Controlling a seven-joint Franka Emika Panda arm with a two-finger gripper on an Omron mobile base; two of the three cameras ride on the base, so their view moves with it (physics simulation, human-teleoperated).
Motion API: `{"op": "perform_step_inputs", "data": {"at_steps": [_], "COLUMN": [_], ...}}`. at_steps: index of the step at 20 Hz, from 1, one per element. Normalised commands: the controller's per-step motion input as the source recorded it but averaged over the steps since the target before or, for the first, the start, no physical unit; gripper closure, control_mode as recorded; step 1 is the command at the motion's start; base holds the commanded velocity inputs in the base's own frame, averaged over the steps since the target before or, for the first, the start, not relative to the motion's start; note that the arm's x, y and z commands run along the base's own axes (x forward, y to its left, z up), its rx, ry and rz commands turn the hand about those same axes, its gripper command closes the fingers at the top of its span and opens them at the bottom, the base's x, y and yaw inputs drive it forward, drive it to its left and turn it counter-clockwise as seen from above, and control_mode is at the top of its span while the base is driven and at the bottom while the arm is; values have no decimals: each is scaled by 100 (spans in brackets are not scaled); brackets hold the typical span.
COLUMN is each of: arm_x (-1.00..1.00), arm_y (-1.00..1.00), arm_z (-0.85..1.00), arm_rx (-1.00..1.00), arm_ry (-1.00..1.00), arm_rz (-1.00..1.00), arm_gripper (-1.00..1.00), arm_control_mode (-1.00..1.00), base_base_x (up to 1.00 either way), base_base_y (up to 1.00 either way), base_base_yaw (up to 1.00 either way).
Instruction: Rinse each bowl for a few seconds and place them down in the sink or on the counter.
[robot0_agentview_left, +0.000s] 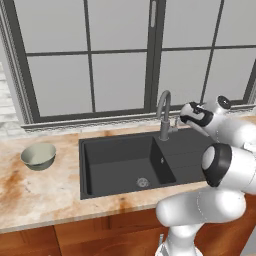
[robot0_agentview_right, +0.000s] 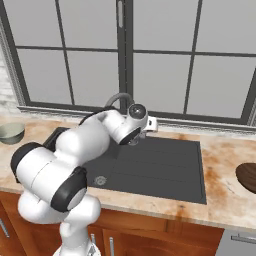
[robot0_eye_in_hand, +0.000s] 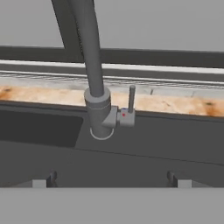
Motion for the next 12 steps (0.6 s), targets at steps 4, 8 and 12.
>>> {"op": "perform_step_inputs", "data": {"at_steps": [4,8,12], "arm_x": [39,37,37], "arm_y": [-4,-11,-12], "arm_z": [-20,-20,-20], "arm_rx": [0,0,0], "arm_ry": [0,-1,-1], "arm_rz": [3,3,4], "arm_gripper": [-100,-100,-100], "arm_control_mode": [-100,-100,-100], "base_base_x": [0,0,0], "base_base_y": [0,0,0], "base_base_yaw": [0,0,0]}}
